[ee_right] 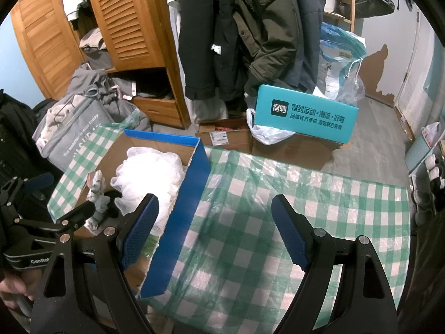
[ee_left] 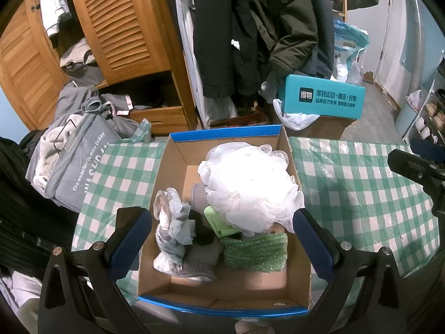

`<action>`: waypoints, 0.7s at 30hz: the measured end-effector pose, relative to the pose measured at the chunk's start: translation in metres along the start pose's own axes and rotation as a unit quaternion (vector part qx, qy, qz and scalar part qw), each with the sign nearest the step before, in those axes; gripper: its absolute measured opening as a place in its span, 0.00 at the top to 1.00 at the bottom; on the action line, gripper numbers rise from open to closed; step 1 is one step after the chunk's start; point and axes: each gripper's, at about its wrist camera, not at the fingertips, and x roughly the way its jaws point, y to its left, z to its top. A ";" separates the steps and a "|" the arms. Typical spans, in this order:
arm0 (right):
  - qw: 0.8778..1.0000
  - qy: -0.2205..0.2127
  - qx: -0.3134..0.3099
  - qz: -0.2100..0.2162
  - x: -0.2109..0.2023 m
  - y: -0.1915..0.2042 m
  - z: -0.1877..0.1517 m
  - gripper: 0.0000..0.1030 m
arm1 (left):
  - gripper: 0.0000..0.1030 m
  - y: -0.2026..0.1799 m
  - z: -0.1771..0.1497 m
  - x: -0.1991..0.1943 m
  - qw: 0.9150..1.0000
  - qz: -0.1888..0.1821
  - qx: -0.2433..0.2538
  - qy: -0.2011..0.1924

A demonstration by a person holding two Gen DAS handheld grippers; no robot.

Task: Organize soft objects

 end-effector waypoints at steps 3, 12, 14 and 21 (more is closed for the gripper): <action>1.000 0.000 0.000 0.000 0.000 0.000 0.000 0.20 | 0.01 0.000 0.000 0.000 1.000 0.000 0.000 0.001; 1.000 0.000 -0.001 0.000 0.000 0.000 0.000 0.20 | 0.01 0.000 0.000 0.001 1.000 0.001 0.001 0.001; 1.000 0.000 0.000 -0.001 0.000 0.000 0.000 0.20 | 0.01 0.000 0.001 0.000 1.000 0.001 0.000 0.002; 1.000 0.000 0.000 0.000 0.000 0.000 0.000 0.20 | 0.01 0.000 -0.001 0.000 1.000 0.001 0.001 0.003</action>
